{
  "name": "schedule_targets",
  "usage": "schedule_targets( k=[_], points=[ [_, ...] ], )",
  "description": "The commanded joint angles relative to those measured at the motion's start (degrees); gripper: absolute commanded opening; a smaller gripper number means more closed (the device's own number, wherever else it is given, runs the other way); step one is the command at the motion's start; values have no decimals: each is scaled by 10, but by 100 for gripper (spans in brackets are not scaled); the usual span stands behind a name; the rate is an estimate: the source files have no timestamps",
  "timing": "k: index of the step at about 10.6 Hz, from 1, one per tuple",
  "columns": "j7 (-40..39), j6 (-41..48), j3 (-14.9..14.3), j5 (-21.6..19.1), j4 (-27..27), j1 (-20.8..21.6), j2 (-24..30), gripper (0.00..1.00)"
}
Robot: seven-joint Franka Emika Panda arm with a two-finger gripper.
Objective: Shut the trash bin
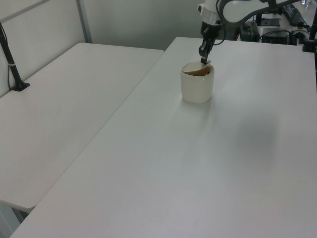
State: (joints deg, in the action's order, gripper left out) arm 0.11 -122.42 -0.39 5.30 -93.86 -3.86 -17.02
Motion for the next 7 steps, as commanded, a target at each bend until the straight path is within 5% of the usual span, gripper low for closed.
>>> schedule_targets(
  k=[1,7],
  points=[
    [-5,6,-2,13,-6,5,-13,0],
    [-4,7,2,12,-7,7,-19,0]
  ],
)
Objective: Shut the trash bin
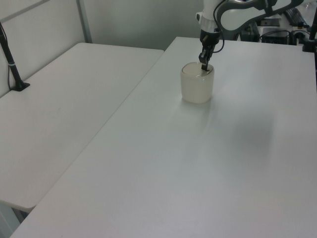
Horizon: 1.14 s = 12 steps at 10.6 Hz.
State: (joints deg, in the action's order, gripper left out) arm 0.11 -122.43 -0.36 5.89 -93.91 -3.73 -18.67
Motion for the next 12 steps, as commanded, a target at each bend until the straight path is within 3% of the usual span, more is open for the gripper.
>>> schedule_targets(
  k=[1,5,9,12],
  points=[
    [-5,6,2,7,-13,6,-6,0],
    [-4,7,2,7,-7,5,-18,0],
    [-2,109,10,4,24,14,52,1],
    [-1,186,10,4,25,54,99,1]
  ],
)
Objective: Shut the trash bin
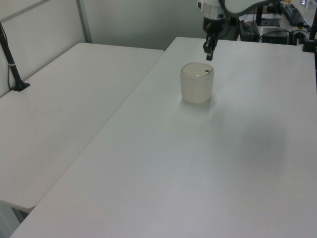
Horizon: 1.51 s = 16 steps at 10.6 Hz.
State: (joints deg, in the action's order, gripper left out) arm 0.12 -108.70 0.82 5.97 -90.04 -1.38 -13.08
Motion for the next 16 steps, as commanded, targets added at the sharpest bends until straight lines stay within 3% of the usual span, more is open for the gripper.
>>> schedule_targets(
  k=[1,7,9,10,11,12,16],
  points=[
    [-2,73,-2,3,-15,44,58,2],
    [1,146,-3,-8,-20,52,118,7],
    [1,156,-7,-23,-23,51,125,15],
    [0,158,-9,-23,-23,51,126,39],
    [0,158,-9,-23,-22,50,126,93],
    [-1,158,-9,-21,-23,50,126,100],
    [0,158,-9,-21,-23,51,125,100]
  ],
)
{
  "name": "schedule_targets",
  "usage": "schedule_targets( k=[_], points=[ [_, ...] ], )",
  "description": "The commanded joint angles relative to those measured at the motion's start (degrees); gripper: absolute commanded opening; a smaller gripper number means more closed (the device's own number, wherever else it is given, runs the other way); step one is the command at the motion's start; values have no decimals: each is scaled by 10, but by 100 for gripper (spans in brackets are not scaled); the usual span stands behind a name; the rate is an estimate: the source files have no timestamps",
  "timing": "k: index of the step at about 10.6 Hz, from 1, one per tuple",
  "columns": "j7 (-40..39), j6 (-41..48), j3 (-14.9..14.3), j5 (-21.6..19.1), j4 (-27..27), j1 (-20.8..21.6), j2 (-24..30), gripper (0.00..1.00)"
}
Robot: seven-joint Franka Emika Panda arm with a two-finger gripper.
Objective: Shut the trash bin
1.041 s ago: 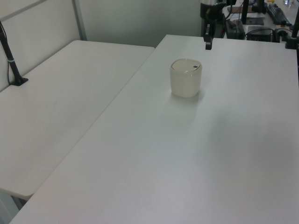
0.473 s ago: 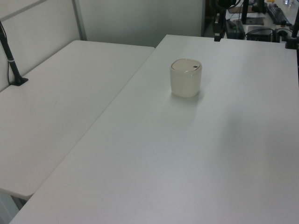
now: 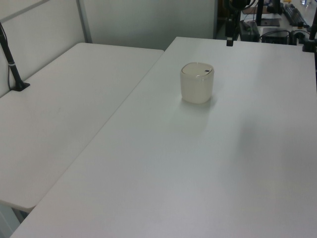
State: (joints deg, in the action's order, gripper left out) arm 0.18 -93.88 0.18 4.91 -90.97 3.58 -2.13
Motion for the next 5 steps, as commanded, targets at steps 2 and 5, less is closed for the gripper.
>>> schedule_targets(
  k=[2,5],
  points=[
    [-2,8,-3,-10,-14,0,15,100],
    [-2,7,-3,-10,-11,0,14,100]
  ],
)
